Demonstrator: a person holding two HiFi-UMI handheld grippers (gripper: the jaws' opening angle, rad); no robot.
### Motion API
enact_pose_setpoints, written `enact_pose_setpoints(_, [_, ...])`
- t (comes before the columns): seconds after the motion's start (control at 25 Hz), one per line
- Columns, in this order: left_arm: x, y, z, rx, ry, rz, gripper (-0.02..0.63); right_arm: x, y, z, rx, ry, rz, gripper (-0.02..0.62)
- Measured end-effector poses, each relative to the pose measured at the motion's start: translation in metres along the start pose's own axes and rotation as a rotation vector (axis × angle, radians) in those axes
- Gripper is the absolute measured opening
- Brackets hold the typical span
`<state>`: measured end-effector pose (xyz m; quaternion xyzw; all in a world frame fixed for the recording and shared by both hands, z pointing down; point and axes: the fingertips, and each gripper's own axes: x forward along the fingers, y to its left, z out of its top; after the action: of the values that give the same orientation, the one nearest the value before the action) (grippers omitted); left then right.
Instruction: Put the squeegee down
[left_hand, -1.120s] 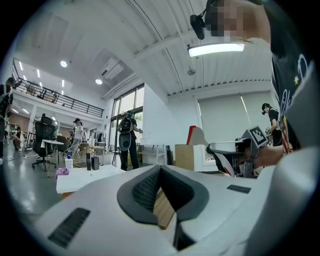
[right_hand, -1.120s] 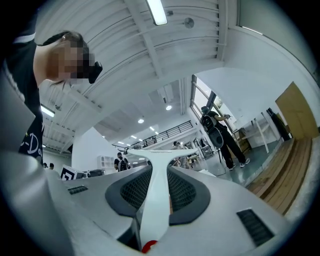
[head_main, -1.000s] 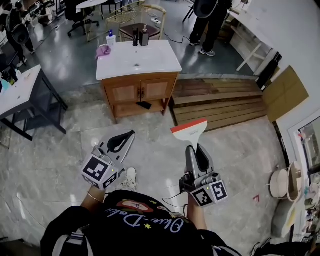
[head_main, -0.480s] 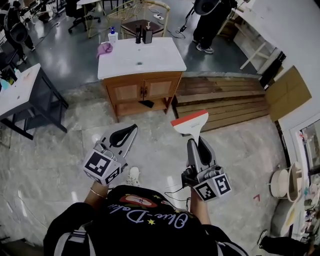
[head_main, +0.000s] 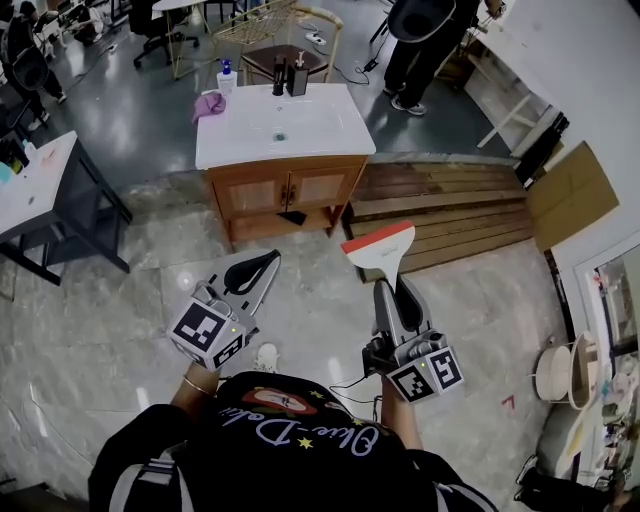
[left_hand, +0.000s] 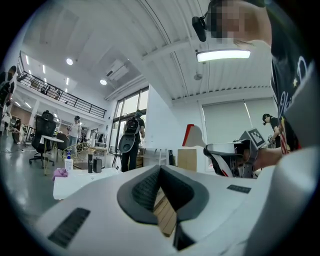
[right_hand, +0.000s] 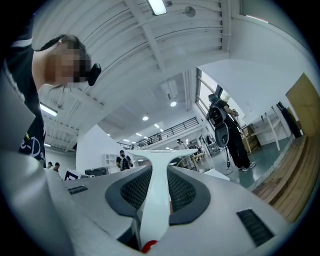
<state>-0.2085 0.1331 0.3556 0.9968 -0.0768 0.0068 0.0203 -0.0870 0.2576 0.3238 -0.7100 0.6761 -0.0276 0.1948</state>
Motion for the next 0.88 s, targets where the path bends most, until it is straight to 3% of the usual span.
enact_pose_setpoints(0.88, [0.026,0.057,-0.008,-0.025,0.014,-0.066,0.014,0.054,-0.007,-0.017,0.0,0.006,-0.055,0.1])
